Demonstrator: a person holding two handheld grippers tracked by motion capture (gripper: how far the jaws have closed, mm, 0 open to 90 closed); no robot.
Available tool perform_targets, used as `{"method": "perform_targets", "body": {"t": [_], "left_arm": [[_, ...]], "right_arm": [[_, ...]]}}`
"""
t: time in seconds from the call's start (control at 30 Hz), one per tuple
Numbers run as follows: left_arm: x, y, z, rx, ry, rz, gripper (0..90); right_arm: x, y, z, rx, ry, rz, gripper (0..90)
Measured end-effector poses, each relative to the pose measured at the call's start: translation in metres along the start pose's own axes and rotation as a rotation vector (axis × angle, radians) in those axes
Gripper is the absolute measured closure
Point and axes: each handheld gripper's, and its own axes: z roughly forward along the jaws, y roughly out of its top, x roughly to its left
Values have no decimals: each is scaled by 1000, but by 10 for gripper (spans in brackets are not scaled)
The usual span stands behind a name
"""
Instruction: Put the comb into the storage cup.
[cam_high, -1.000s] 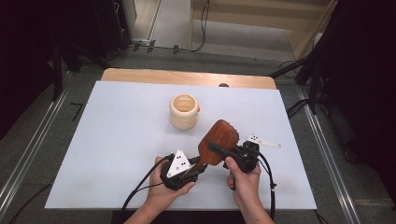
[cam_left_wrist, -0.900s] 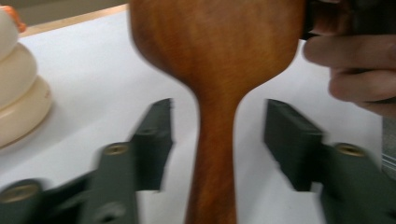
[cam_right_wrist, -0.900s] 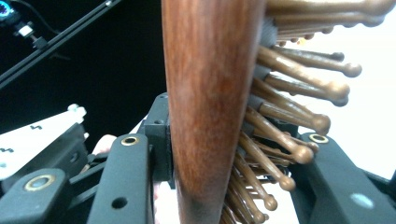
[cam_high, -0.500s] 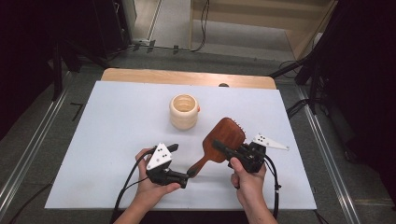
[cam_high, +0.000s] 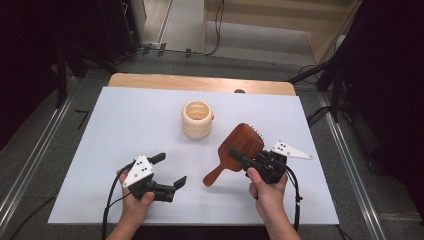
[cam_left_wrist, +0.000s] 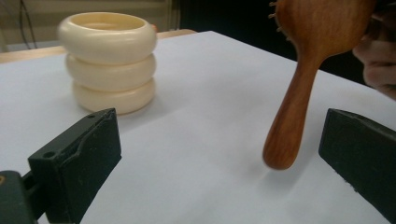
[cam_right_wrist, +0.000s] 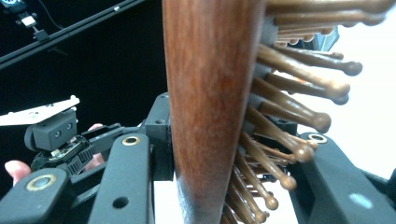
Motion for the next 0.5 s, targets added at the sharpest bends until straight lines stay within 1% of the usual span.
{"method": "perform_targets", "body": {"t": [0.07, 0.1, 0.17, 0.27, 0.3, 0.37, 0.4, 0.43, 0.47, 0.5], "left_arm": [[2, -1, -3, 1, 7, 3, 0], [7, -3, -9, -8, 7, -6, 0], [11, -4, -15, -10, 23, -1, 0], [17, -7, -22, -17, 40, -10, 0], [19, -8, -24, -17, 52, -14, 0], [21, -8, -26, -15, 61, -14, 0], [25, -9, -30, -14, 74, -19, 0], [27, -10, -32, -18, 81, -15, 0], [27, -10, -32, -18, 81, -15, 0], [29, -11, -36, -26, 85, -15, 0]], "right_arm": [[0, 2, 0, 0, 2, -4, 544], [-1, 2, -1, -1, 1, -12, 544], [-1, 4, -1, -2, -5, -13, 544], [-2, 6, 0, 0, -10, -17, 544], [-3, 7, 0, -2, -10, -22, 544], [-3, 8, 0, -2, -9, -20, 544], [-4, 9, 0, -5, -11, -24, 544], [-5, 10, 1, -7, -12, -24, 544], [-5, 11, 1, -8, -14, -23, 544], [-5, 12, 2, -5, -13, -21, 543]]}}
